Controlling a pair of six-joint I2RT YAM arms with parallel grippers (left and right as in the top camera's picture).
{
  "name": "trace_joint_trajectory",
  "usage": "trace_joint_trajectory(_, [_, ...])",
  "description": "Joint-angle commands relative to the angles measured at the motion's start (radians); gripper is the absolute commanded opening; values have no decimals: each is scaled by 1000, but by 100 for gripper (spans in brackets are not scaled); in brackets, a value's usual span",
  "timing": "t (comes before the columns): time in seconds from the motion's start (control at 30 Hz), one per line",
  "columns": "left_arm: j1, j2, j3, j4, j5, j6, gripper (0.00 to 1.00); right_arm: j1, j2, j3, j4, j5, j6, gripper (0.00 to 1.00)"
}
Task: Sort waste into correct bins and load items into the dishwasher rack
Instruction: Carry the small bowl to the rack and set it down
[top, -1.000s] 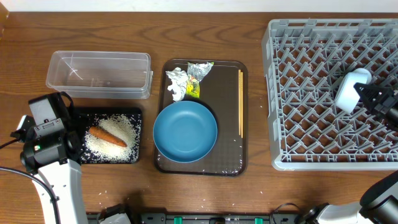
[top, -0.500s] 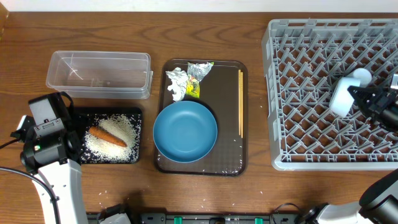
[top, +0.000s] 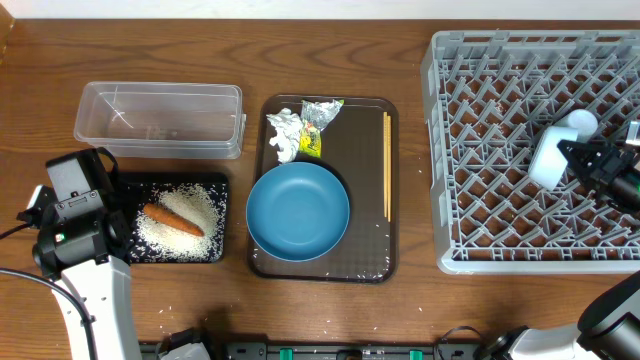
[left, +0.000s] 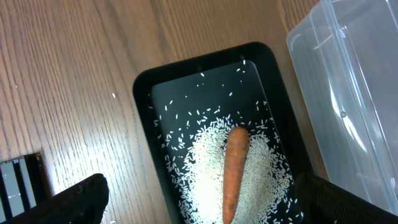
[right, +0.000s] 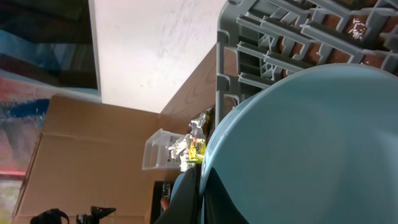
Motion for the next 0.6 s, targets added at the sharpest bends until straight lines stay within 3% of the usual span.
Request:
trace_joint_trajectory(0.0, [5,-6,12,-5,-9,-13,98,-20,-8,-8,0,5,40,1])
trace_joint_trajectory(0.1, [5,-6,12,-5,-9,-13,98,-38,-37,-5,-13,130,97,7])
trace_joint_trajectory(0.33, [5,-6,12,-5,-9,-13,98,-44,-194,12,-79,432,187,44])
trace_joint_trajectory(0.57, [5,-6,12,-5,-9,-13,98,-44,-338,75,-164,608,240,73])
